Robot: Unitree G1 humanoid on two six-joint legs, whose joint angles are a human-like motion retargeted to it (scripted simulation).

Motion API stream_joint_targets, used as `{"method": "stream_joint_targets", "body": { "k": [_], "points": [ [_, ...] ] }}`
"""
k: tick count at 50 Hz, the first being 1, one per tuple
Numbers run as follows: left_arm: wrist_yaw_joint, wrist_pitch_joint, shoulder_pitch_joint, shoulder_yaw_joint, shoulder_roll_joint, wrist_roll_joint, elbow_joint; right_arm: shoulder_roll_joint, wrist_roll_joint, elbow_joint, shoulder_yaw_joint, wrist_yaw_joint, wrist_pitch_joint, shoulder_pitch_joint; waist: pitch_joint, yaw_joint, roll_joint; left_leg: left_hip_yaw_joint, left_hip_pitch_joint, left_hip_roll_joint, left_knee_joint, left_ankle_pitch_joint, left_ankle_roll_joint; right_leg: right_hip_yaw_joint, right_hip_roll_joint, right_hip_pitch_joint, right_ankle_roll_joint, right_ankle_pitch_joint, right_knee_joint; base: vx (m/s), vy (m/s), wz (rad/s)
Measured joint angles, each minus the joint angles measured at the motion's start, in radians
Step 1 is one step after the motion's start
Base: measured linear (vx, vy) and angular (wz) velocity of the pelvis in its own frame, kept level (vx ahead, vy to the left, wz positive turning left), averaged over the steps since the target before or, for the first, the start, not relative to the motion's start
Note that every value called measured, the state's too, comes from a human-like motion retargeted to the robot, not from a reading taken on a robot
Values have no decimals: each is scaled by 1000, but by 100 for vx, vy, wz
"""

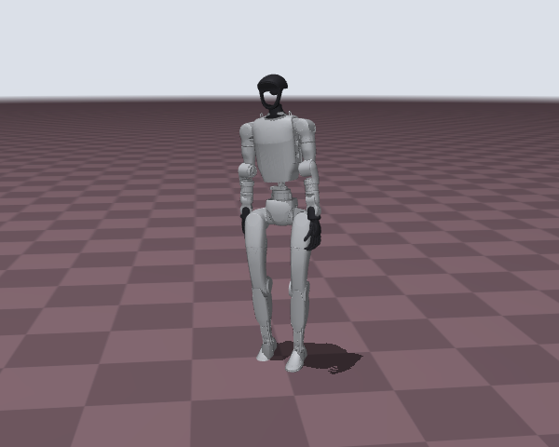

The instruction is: In place motions

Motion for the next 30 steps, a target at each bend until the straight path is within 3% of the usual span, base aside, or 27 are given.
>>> {"method": "stream_joint_targets", "body": {
  "k": [2, 5, 8, 10, 12, 16, 20, 25, 28, 30],
  "points": [
    [-5, -4, -17, 3, 0, -13, -15, 0, -25, -19, 11, 7, -4, -3, 21, 11, -6, -85, -22, -25, 9, 38, -3, -18, 1, 18, -5, -35, -13, -4, -4, 240],
    [-26, -2, -45, -7, -1, -25, -26, -5, -48, -47, 19, 10, -16, -2, 42, 78, -28, -121, -44, -59, -6, 74, -7, -221, -49, 51, -58, -47, -74, -4, 2, 206],
    [-17, -3, -63, -33, -15, -25, -14, -22, -46, -53, 4, 11, -25, -4, 52, 141, -30, -96, -71, -57, -33, 35, 13, -351, -80, 64, -49, -67, -85, -15, 10, 224],
    [-1, -9, -58, -40, -28, -29, -2, -37, -50, -55, -7, 12, -29, 0, 54, 169, -37, 34, -83, -22, -49, -28, 21, -448, -114, 78, -36, -79, -94, -7, 20, 279],
    [-4, -17, -39, -43, -33, -45, 12, -54, -60, -58, -24, 4, -31, 8, 44, 161, -48, 263, -92, 32, -56, -109, 9, -591, -133, 109, -30, -95, -127, -4, 17, 354],
    [1, -12, -4, -23, -29, -42, 46, -80, -48, -47, -50, -16, -32, 28, 16, 140, -62, 690, -69, 113, -51, -194, -52, -801, -146, 156, -11, -110, -193, 7, 33, 315],
    [8, -2, 23, 38, -6, -55, 95, -88, -38, -11, -52, -24, -25, 35, -8, 141, -79, 879, -31, 158, -22, -194, -69, -956, -139, 198, 18, -126, -244, 13, 28, 258],
    [3, 13, 69, 121, 43, -78, 157, -65, -65, 9, -45, -44, -15, 41, -55, 197, -113, 746, -41, 189, 51, -148, -44, -1062, -147, 218, 64, -147, -251, 27, 20, 180],
    [25, 28, 105, 159, 56, -96, 167, -44, -65, 3, -45, -36, -21, 42, -78, 234, -129, 673, -23, 167, 43, -58, -49, -1117, -142, 235, 92, -154, -250, 30, 13, 122],
    [34, 41, 138, 187, 60, -111, 167, -30, -68, -8, -48, -20, -30, 41, -92, 259, -138, 612, -15, 123, 7, -77, -37, -1142, -141, 255, 118, -153, -245, 42, 14, 126]
  ]
}}
